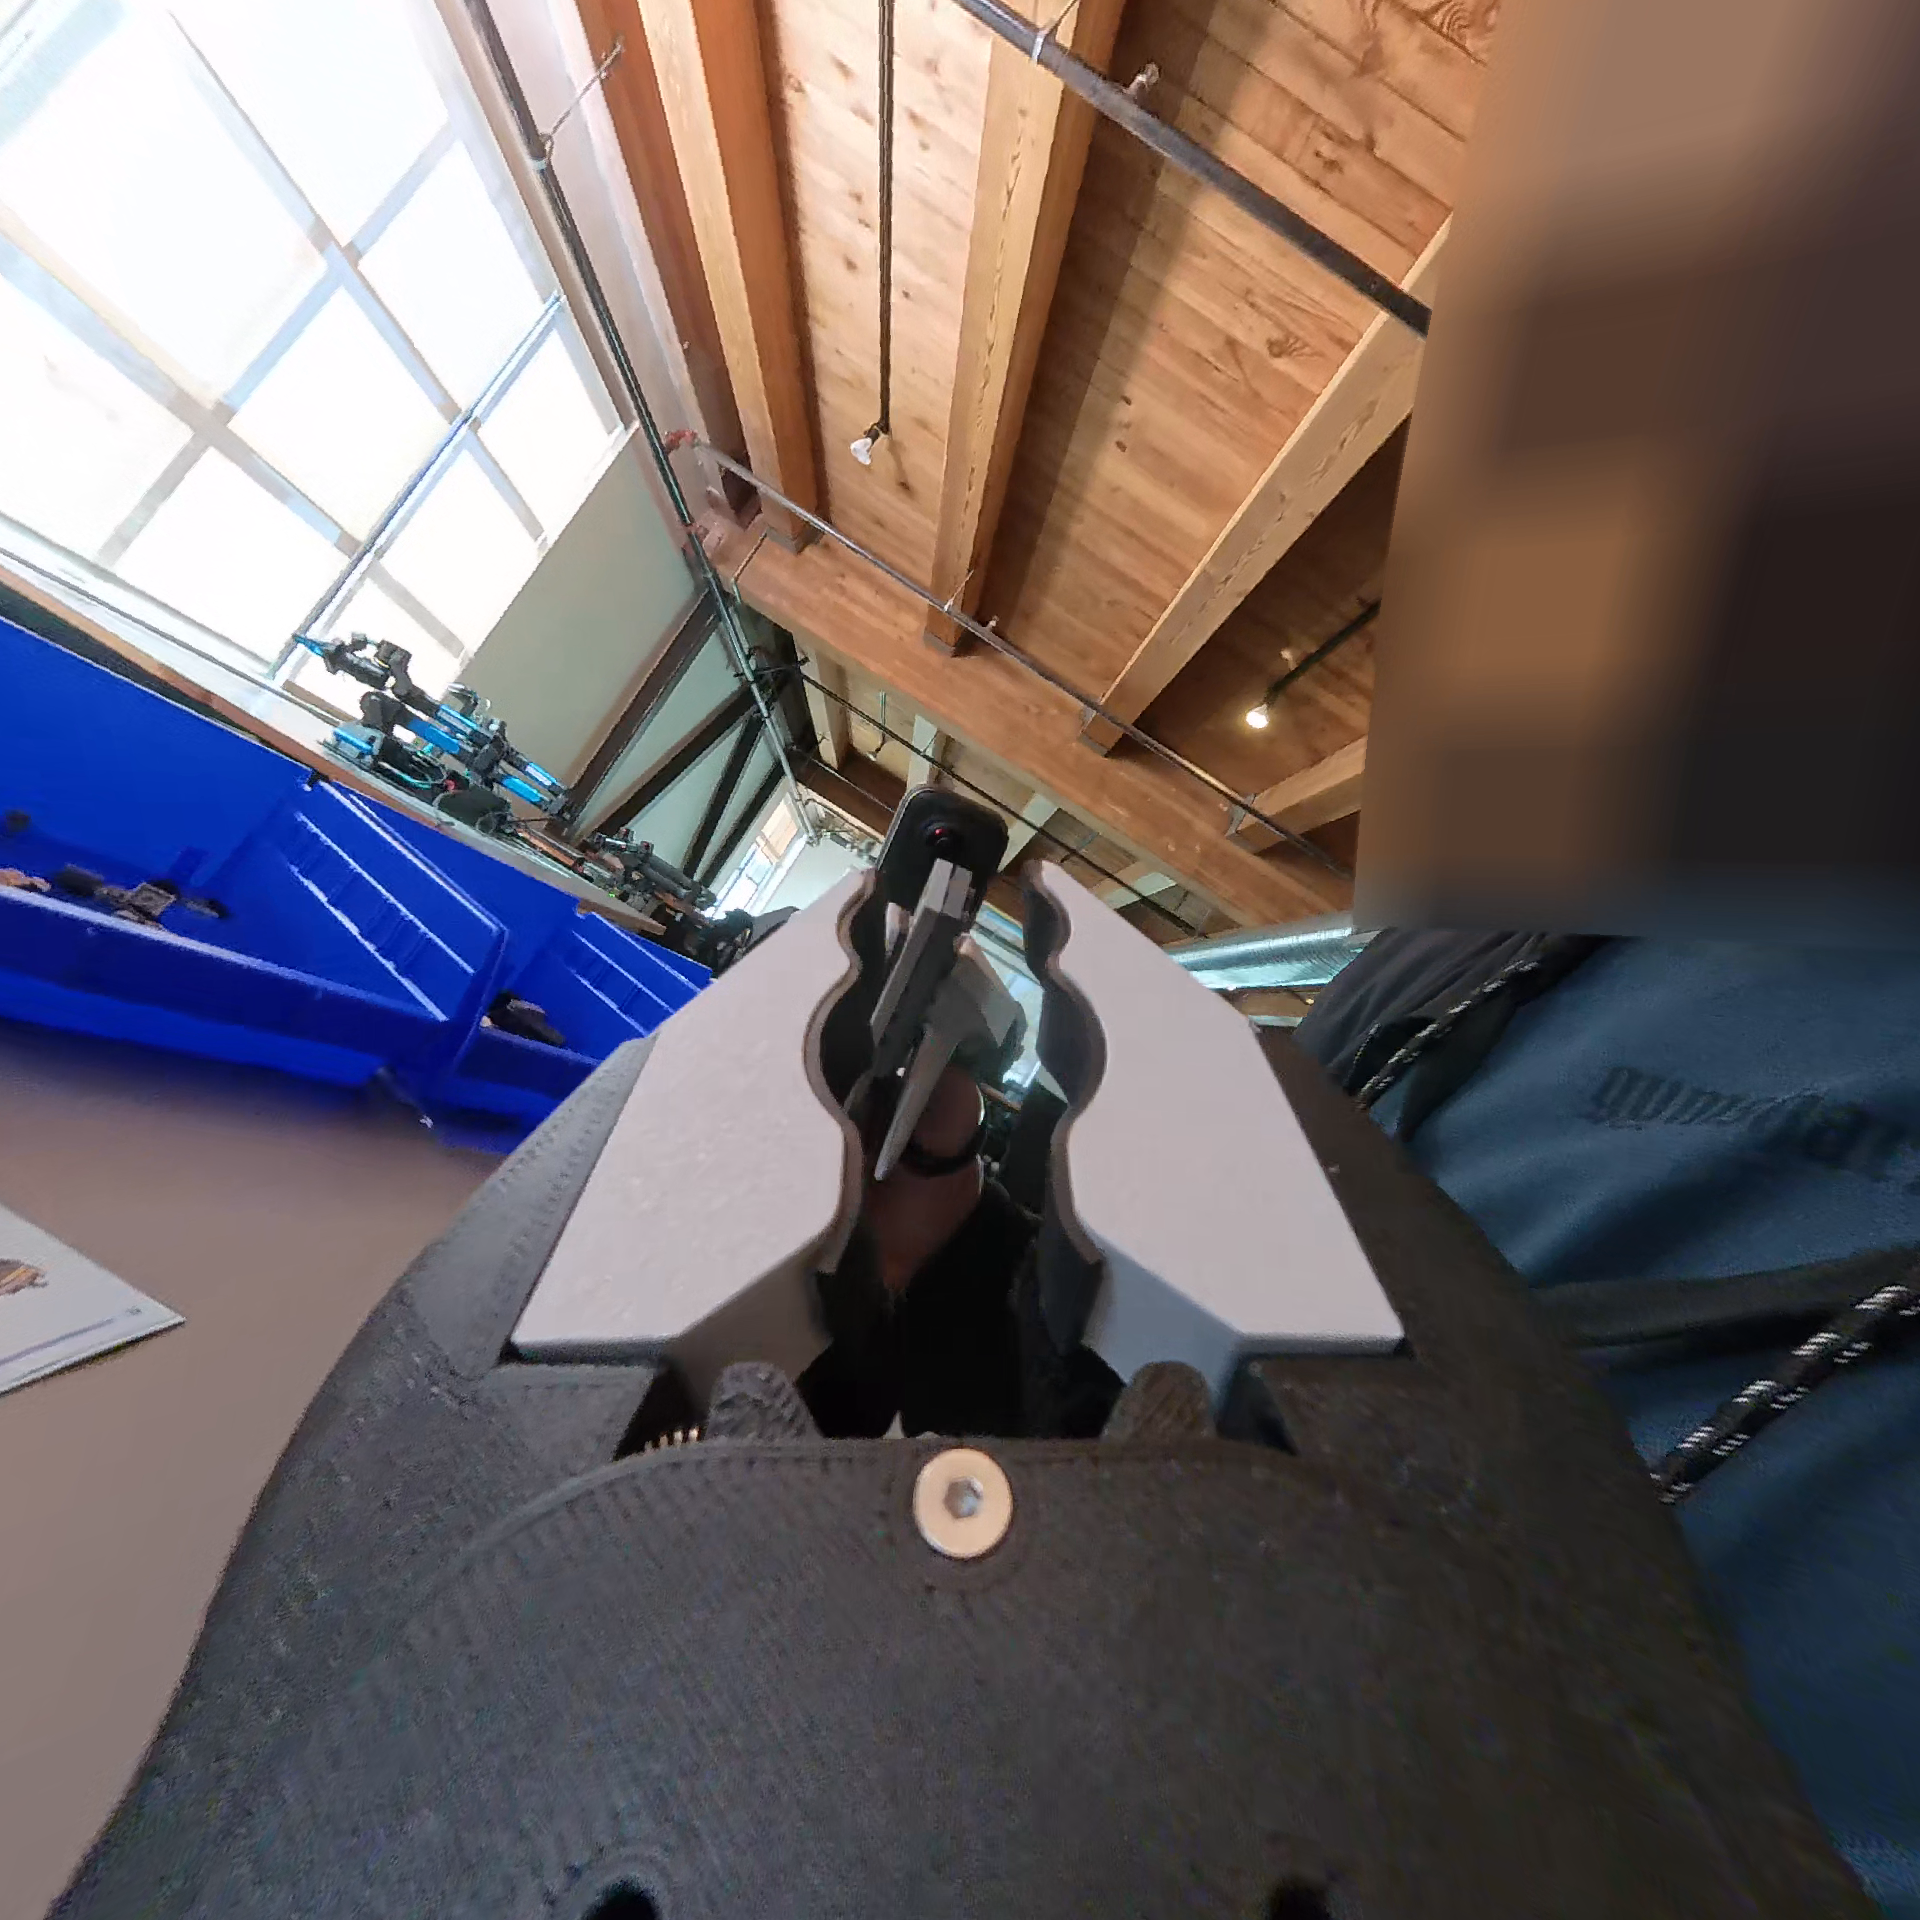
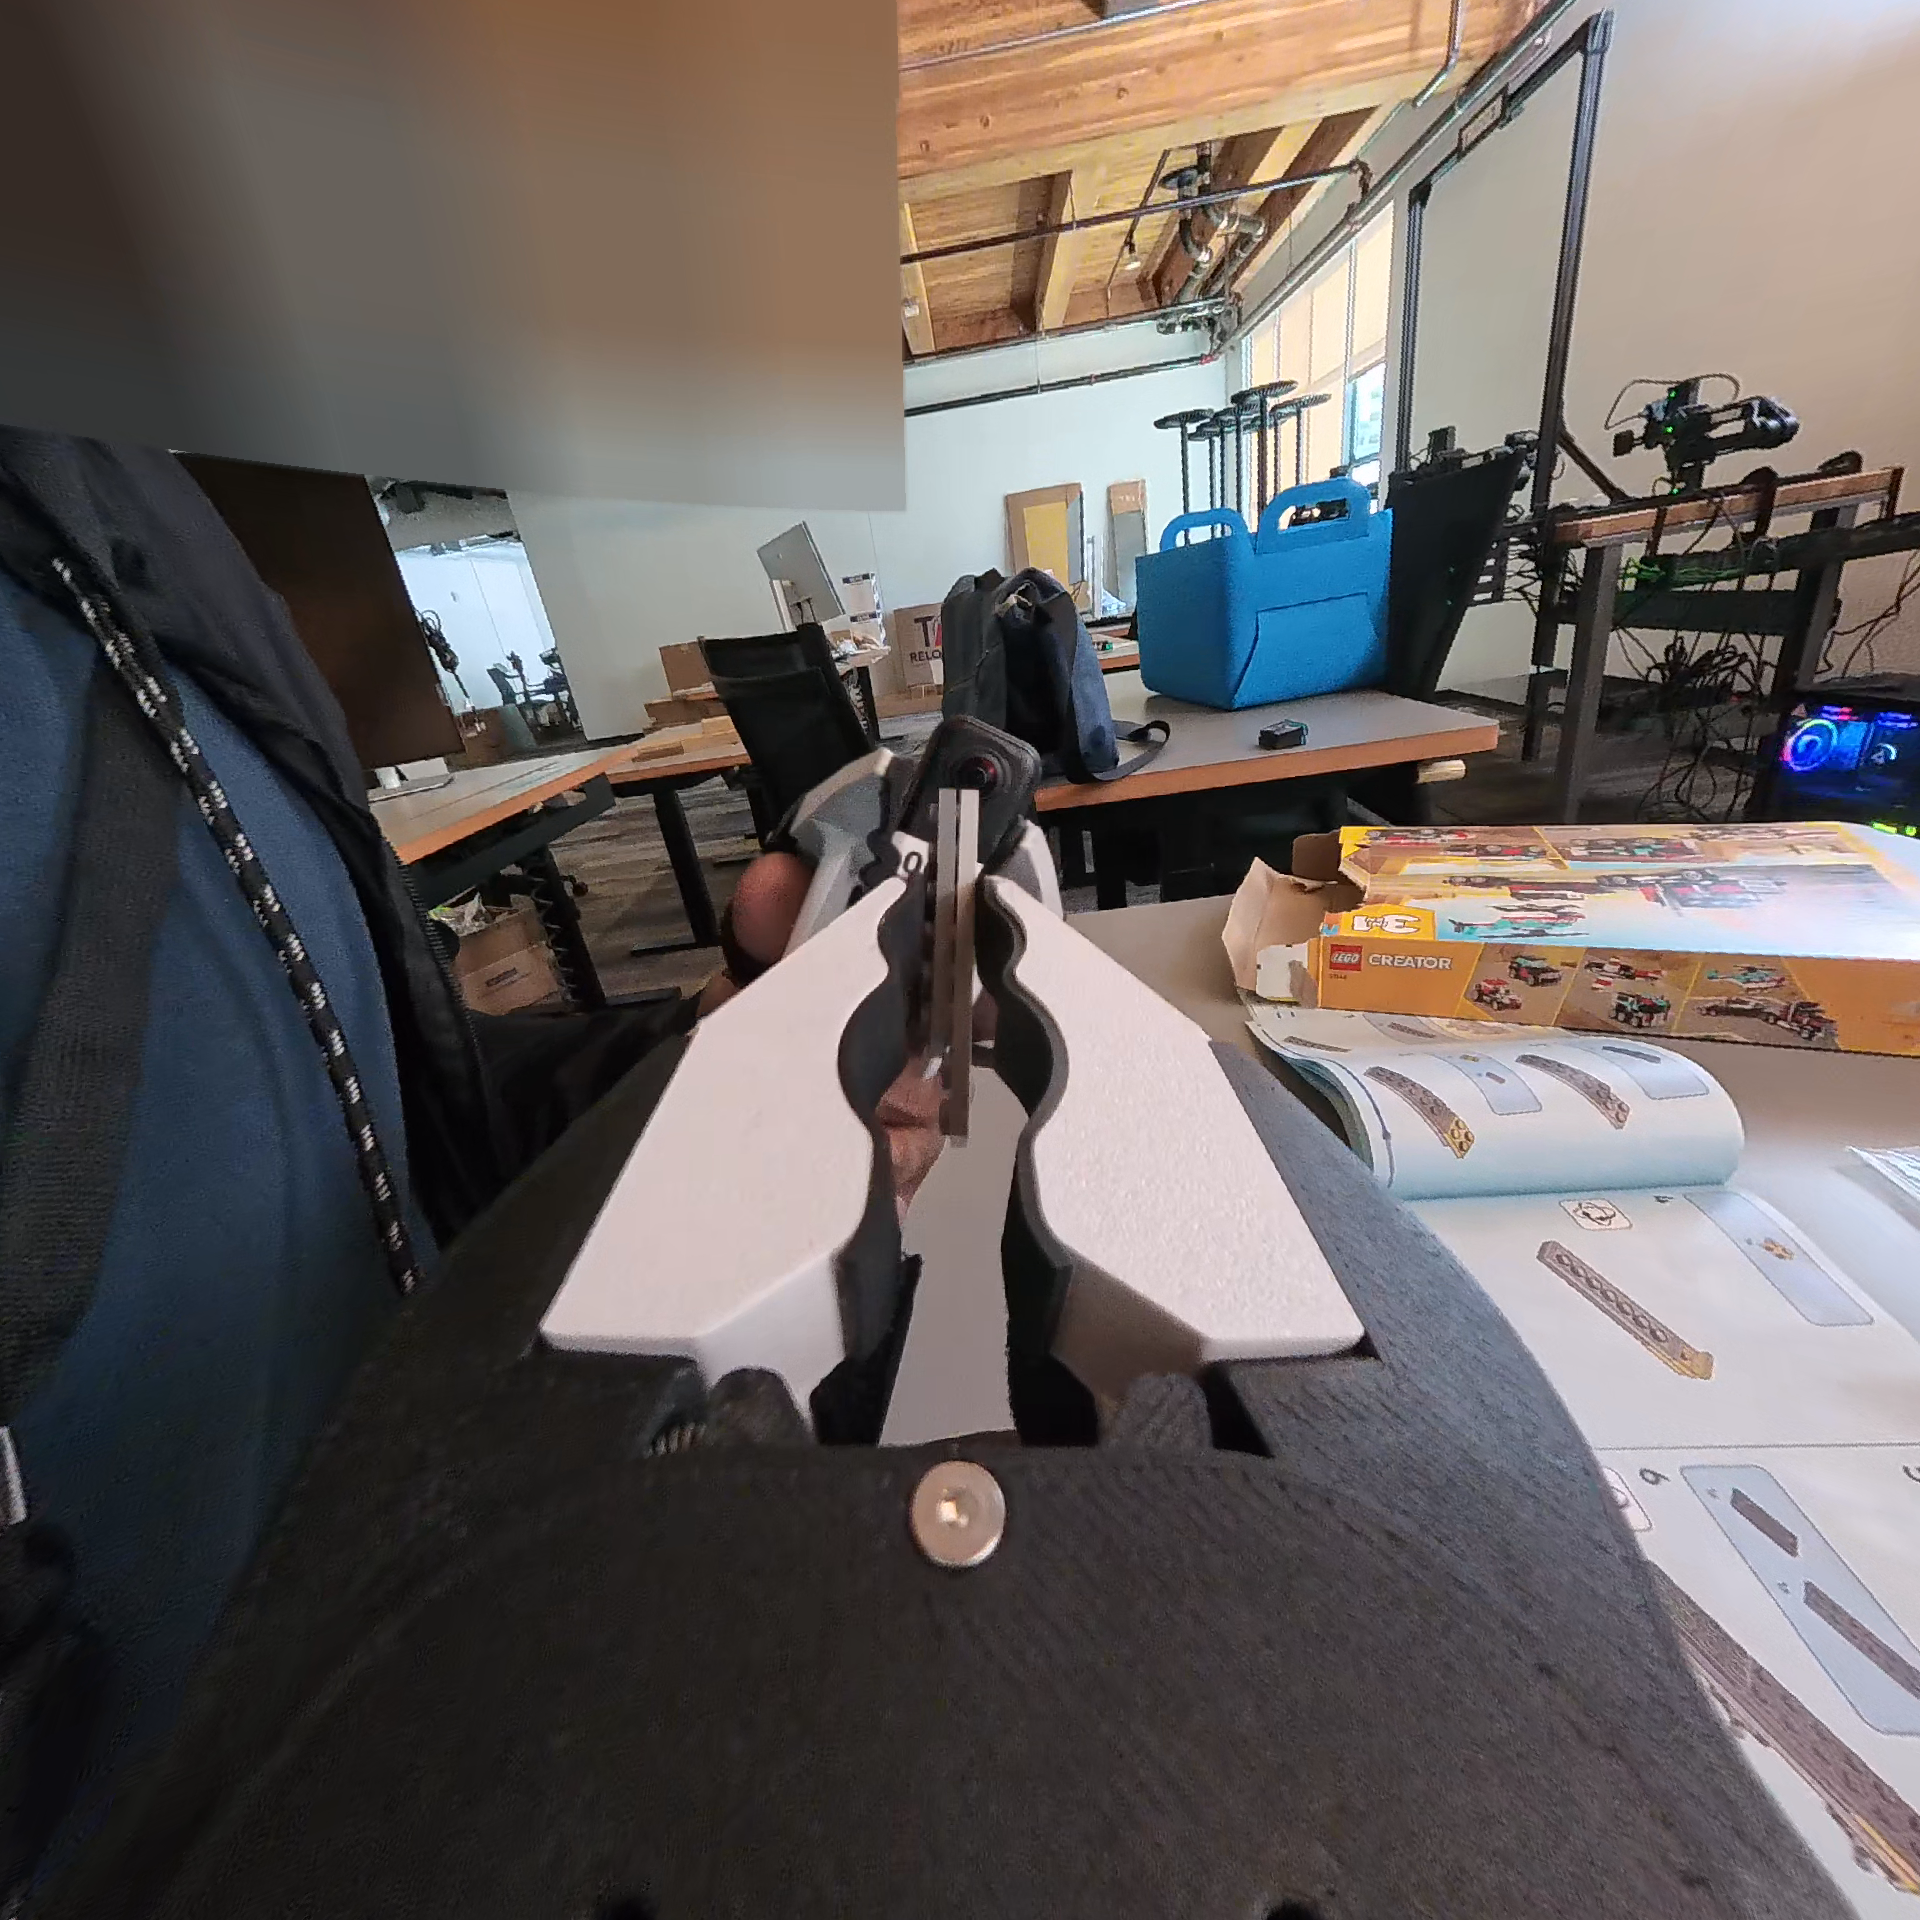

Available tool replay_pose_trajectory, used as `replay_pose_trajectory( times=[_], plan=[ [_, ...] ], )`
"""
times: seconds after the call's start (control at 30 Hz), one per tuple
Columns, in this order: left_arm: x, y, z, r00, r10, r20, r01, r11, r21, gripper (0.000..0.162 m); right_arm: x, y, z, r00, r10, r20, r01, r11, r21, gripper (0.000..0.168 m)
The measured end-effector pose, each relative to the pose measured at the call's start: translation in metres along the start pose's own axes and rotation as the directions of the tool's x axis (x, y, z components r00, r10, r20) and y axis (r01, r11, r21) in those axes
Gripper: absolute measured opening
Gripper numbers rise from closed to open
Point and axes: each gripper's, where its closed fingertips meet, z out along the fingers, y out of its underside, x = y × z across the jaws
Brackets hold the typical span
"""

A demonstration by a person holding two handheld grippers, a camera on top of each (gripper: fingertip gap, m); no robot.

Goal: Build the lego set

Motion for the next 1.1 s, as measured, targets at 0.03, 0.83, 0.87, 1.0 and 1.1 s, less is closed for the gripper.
replay_pose_trajectory(
  times=[0.03,0.83,0.87,1.0,1.1],
  plan=[
    [0.000,0.002,0.002,1.000,0.023,0.009,-0.023,1.000,-0.006,0.027,-0.001,0.000,0.001,1.000,0.001,-0.001,-0.001,1.000,0.004,0.010],
    [0.008,0.018,0.018,0.922,0.375,0.094,-0.366,0.926,-0.094,0.007,-0.019,0.000,0.000,0.990,0.054,0.131,-0.067,0.993,0.097,0.010],
    [0.008,0.018,0.018,0.919,0.382,0.099,-0.373,0.923,-0.095,0.007,-0.019,0.000,0.000,0.989,0.057,0.134,-0.071,0.992,0.100,0.010],
    [0.009,0.020,0.019,0.902,0.418,0.106,-0.407,0.906,-0.116,0.007,-0.020,0.000,-0.001,0.986,0.061,0.154,-0.078,0.991,0.108,0.010],
    [0.012,0.022,0.019,0.854,0.508,0.110,-0.491,0.858,-0.148,0.007,-0.024,-0.001,-0.002,0.981,0.060,0.182,-0.083,0.990,0.116,0.010]
  ],
)
